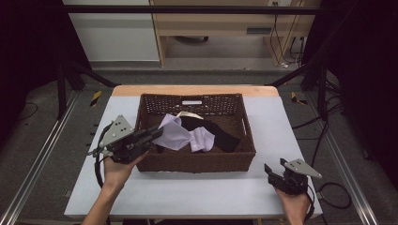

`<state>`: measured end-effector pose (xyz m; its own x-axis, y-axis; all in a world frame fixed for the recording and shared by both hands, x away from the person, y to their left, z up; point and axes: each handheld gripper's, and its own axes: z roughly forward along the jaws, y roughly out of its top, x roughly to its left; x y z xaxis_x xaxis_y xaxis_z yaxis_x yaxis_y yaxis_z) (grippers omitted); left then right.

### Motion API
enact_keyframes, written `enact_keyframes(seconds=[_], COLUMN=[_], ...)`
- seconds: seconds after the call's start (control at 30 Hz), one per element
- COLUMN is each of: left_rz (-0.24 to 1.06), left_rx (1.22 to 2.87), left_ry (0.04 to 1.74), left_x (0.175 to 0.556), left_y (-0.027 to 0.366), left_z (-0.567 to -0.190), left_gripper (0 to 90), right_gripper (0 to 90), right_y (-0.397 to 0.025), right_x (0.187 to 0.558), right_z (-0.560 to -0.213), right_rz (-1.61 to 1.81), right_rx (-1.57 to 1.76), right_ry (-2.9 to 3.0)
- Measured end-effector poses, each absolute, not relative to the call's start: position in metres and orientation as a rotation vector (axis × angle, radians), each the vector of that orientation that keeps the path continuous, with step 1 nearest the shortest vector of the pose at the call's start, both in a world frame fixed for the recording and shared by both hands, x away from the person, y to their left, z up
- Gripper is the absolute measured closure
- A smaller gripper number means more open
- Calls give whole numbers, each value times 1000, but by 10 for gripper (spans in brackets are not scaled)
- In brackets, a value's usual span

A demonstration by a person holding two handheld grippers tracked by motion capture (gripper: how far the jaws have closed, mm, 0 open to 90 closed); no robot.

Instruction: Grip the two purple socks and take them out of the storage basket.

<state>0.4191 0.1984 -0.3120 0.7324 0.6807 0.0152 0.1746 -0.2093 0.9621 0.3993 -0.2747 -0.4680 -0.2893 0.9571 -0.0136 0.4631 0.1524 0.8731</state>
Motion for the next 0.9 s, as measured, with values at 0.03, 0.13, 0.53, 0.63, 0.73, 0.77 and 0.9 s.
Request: enact_keyframes(seconds=[0.03,0.13,0.53,0.63,0.73,0.77,0.9], left_rz=[526,521,484,466,450,445,402], left_rx=[1751,1754,1831,1849,1866,1872,1918], left_ry=[675,657,610,608,609,609,616], left_x=[417,407,378,373,369,368,366], left_y=[200,202,201,200,199,198,194], left_z=[-312,-314,-337,-341,-346,-349,-361], left_gripper=[831,831,831,830,829,829,829], right_gripper=[346,346,347,351,355,357,372], right_y=[-275,-275,-273,-273,-273,-273,-274], right_x=[399,399,398,398,398,398,398], right_z=[-468,-468,-469,-469,-469,-469,-469], right_rz=[1067,1065,1061,1057,1059,1060,1052], right_rx=[1351,1352,1353,1353,1361,1363,1362], right_ry=[1838,1837,1843,1845,1842,1840,1841])
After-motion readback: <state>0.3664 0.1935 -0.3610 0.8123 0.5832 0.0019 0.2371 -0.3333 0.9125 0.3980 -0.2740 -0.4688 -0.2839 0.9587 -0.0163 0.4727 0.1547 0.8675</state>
